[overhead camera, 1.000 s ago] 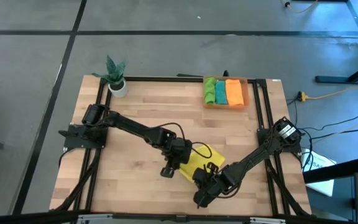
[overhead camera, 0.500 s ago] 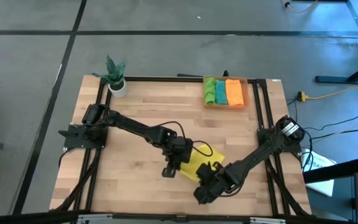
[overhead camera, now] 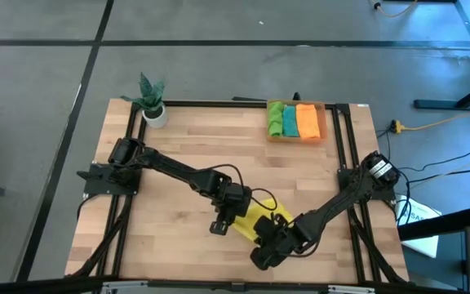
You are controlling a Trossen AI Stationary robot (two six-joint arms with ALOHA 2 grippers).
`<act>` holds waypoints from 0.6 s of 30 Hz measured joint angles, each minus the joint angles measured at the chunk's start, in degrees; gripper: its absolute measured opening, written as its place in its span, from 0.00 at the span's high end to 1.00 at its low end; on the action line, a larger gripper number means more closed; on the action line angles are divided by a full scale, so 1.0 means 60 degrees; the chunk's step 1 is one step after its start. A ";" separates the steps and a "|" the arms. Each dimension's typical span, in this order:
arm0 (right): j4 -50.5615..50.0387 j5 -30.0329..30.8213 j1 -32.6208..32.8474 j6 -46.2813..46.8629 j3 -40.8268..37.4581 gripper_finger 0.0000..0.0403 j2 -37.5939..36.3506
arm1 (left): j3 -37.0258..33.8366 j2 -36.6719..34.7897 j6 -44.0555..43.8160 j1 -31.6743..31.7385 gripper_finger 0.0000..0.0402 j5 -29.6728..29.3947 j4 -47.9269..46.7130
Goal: Roll microfiber towels into tight, uniform cylinder then place into a basket
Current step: Fold the yellow towel
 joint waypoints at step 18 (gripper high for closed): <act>-0.2440 -0.0048 0.0085 0.2299 0.0006 0.97 0.0011 | 0.0007 0.0488 0.1220 0.0079 1.00 -0.0155 0.1479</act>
